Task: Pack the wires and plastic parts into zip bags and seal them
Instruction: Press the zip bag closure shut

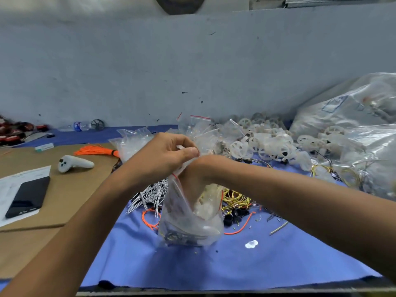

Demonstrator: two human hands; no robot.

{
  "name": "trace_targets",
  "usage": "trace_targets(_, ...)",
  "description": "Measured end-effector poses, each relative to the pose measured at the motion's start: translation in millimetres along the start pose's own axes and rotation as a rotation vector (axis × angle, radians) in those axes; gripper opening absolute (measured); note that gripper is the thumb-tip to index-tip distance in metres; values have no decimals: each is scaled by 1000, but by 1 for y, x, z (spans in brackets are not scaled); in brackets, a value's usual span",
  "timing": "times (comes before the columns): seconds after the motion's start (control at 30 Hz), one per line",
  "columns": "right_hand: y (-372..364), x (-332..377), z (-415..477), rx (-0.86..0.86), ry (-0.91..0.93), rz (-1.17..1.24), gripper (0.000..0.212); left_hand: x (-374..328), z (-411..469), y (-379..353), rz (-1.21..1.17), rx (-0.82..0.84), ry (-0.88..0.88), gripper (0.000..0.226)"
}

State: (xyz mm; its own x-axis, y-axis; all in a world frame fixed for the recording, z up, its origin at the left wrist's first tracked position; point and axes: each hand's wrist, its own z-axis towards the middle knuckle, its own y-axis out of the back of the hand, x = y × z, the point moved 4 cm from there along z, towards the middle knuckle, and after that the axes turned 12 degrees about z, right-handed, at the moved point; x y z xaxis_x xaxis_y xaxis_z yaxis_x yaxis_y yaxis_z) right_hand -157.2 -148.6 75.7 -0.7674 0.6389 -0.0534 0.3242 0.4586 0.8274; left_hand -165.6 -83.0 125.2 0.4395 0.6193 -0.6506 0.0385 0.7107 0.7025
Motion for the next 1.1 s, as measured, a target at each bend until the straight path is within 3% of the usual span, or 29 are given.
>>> trace_targets(0.17, -4, 4, 5, -2, -48, 128, 38, 13, -10, 18, -36, 3, 67, 8)
trace_targets(0.27, 7, -3, -16, -102, -44, 174, 42, 22, -21, 31, -15, 95, 50, 25)
trace_targets(0.33, 13, -12, -33, -189, -78, 149, 45, 26, -33, 38, 2, 105, -50, 34)
trace_targets(0.4, 16, -19, -45, -226, -106, 150, 50, 28, -41, 38, 159, 145, -140, 42)
trace_targets(0.47, 15, -20, -53, -192, -112, 194, 56, 30, -39, 36, 391, 139, -212, 35)
trace_targets(0.57, 11, -21, -60, -137, -93, 246, 53, 26, -29, 34, 515, 73, -227, 21)
trace_targets(0.7, 14, -24, -67, -186, -52, 310, 48, 18, -25, 28, 479, 84, -288, 36)
trace_targets(0.9, 8, -23, -69, -168, -109, 301, 33, 10, -19, 27, 592, 72, -279, 11)
trace_targets(1.0, 9, -35, -79, -175, -199, 289, 30, 12, -24, 37, 469, 33, -249, 12)
trace_targets(1.1, 15, -49, -92, -197, -270, 504, 35, 19, -30, 42, 308, 26, -213, 11)
